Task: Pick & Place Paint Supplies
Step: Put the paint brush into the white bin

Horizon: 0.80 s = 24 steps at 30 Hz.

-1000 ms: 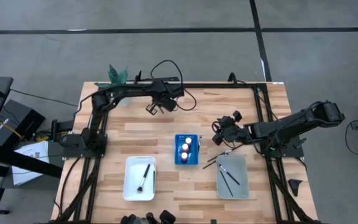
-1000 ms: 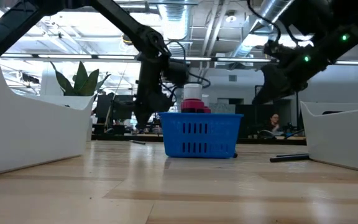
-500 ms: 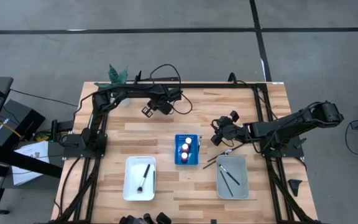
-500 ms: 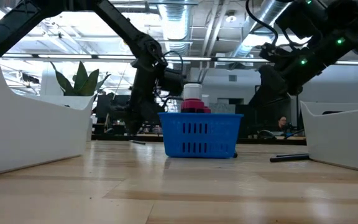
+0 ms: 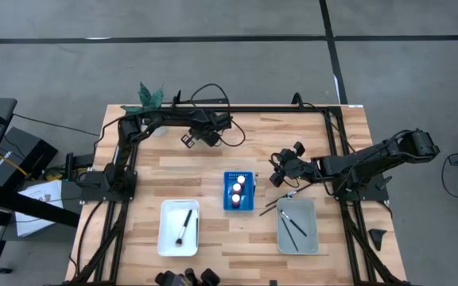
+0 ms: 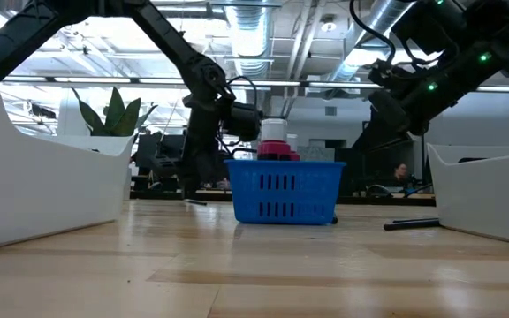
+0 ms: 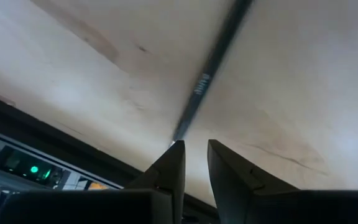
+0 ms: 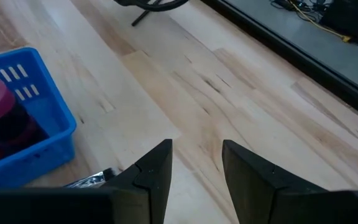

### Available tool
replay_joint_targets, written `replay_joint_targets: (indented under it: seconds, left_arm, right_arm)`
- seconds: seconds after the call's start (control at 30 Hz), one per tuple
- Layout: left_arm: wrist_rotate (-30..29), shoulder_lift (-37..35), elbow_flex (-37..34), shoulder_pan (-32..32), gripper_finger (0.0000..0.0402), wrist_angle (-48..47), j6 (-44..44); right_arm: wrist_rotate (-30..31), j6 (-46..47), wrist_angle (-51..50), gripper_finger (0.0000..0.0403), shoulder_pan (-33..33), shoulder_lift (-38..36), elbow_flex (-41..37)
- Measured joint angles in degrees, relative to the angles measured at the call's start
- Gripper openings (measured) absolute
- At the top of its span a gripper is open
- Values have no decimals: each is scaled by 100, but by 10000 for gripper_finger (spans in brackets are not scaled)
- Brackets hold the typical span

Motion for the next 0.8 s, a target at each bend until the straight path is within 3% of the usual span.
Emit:
replay_joint_targets:
  seconds: [0.43, 0.8]
  left_arm:
    - [-113, 290, 20, -45, 53, 230, 422]
    - [-123, 337, 22, -121, 8, 169, 306]
  right_arm:
    - [-17, -14, -4, 136, 6, 0, 0]
    - [-20, -23, -5, 136, 11, 0, 0]
